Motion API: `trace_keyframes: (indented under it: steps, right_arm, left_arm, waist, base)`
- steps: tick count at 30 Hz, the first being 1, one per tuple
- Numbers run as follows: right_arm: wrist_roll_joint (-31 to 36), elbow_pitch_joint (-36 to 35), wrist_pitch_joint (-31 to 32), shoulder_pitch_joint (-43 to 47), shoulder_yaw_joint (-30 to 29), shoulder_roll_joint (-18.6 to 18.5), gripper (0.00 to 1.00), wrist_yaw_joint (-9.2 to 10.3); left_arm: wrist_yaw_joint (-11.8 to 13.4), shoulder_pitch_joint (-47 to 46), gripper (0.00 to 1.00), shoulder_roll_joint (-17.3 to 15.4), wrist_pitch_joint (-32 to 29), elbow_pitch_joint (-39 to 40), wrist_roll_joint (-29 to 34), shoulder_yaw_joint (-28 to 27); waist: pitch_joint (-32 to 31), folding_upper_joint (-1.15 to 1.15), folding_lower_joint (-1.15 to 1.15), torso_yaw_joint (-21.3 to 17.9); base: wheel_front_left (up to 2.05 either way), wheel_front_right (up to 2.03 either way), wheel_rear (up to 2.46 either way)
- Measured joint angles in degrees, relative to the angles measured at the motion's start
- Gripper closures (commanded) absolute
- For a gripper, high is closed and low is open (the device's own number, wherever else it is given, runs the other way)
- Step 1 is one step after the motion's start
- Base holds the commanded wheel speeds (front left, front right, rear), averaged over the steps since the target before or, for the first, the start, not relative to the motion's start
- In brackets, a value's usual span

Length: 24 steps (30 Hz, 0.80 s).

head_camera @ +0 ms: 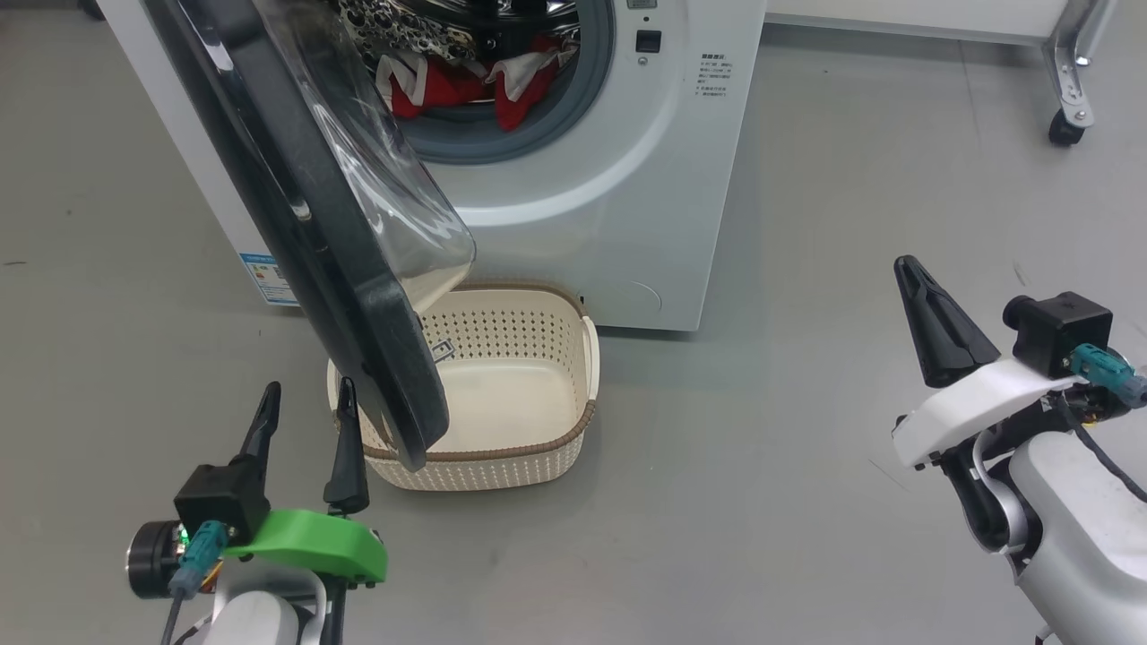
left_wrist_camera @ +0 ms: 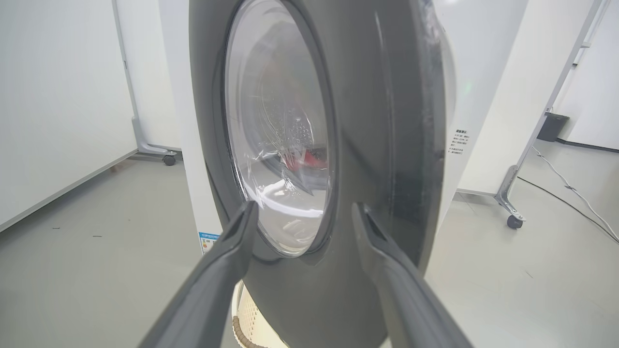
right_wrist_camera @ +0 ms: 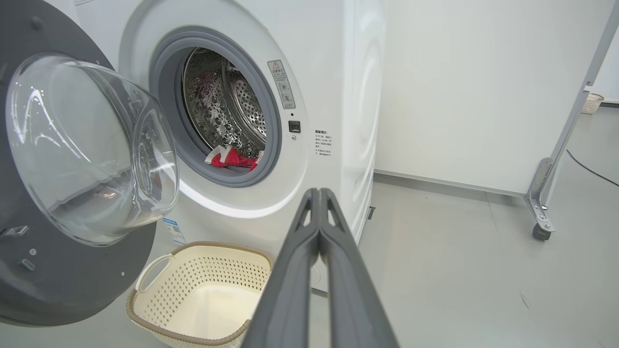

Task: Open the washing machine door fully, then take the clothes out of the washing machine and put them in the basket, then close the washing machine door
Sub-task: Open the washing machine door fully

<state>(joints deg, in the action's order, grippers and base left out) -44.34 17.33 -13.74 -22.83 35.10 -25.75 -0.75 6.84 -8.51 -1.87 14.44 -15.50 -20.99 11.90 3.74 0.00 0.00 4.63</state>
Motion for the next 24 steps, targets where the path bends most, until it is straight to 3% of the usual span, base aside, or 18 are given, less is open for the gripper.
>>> trace_keyframes:
  steps: [10, 11, 12, 24]
  right_arm:
    - [2.52, -1.75, -0.46, 4.72, -0.03, 1.02, 1.00, 2.91]
    - [2.57, -1.82, -0.47, 5.38, -0.56, 1.22, 0.60, 3.32]
    - [2.61, -1.89, -0.46, 6.02, -0.89, 1.42, 0.00, 3.59]
    - [5.73, -6.24, -0.46, 10.88, -6.45, 4.03, 0.00, 5.95]
  left_arm:
    - [0.00, 0.69, 0.00, -0.05, 0.00, 1.25, 0.97, -2.57]
    - [0.00, 0.71, 0.00, -0.07, 0.00, 1.26, 0.99, -2.49]
    - [0.00, 0.79, 0.00, -0.04, 0.00, 1.26, 0.99, -2.65]
    - [0.00, 1.38, 0.00, -0.05, 0.00, 1.40, 0.99, -2.53]
  waist:
    - [0.47, 0.00, 0.00, -1.67]
    - [0.54, 0.00, 0.00, -1.83]
    - [0.59, 0.00, 0.00, -1.98]
    - [0.84, 0.00, 0.00, -2.58]
  base:
    - [0.00, 0.00, 0.00]
    - [0.00, 0.00, 0.00]
    - [0.00, 0.00, 0.00]
    - [0.00, 0.00, 0.00]
